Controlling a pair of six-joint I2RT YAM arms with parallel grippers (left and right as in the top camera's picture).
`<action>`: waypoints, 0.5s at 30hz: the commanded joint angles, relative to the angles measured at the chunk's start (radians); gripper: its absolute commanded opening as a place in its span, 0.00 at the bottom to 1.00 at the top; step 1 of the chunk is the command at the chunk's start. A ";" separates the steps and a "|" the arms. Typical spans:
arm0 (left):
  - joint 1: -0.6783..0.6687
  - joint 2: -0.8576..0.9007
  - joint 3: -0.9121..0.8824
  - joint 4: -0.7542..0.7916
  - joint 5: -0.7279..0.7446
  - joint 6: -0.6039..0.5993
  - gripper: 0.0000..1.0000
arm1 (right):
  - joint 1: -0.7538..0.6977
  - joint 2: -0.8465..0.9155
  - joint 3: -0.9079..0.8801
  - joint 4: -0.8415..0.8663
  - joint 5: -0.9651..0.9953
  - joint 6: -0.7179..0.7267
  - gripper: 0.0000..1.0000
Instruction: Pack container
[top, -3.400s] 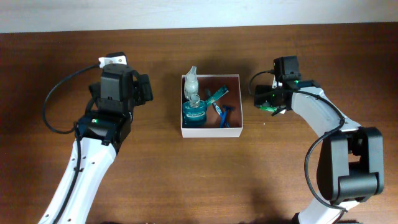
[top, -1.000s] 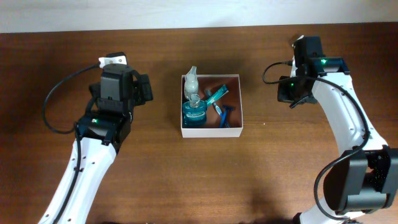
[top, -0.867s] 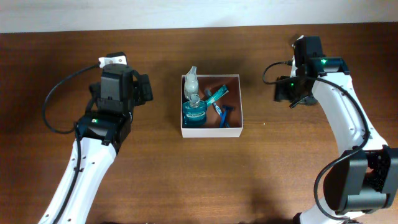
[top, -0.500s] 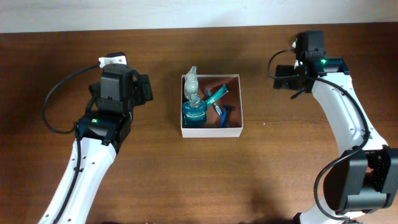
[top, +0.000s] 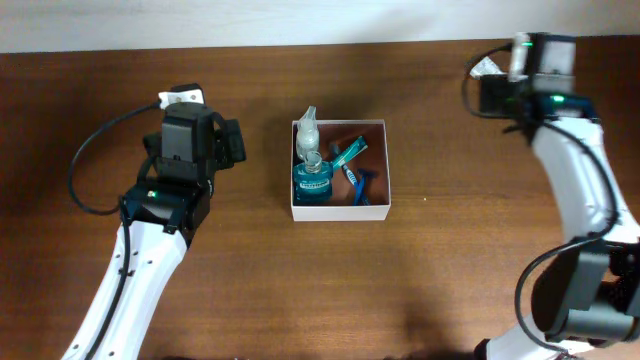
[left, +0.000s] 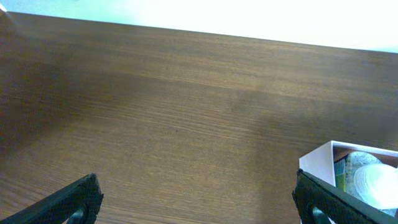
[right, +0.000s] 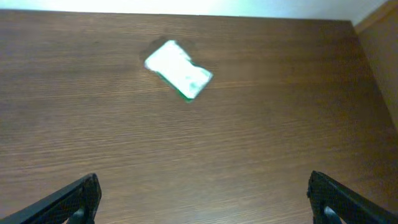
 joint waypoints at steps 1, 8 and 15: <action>0.003 -0.008 0.010 0.002 -0.011 0.005 0.99 | -0.090 -0.018 0.015 0.021 -0.237 -0.148 0.98; 0.003 -0.008 0.010 0.002 -0.011 0.005 0.99 | -0.101 -0.012 0.015 0.092 -0.241 -0.349 0.98; 0.003 -0.008 0.010 0.002 -0.011 0.005 0.99 | -0.101 0.052 0.018 0.155 -0.256 -0.349 0.99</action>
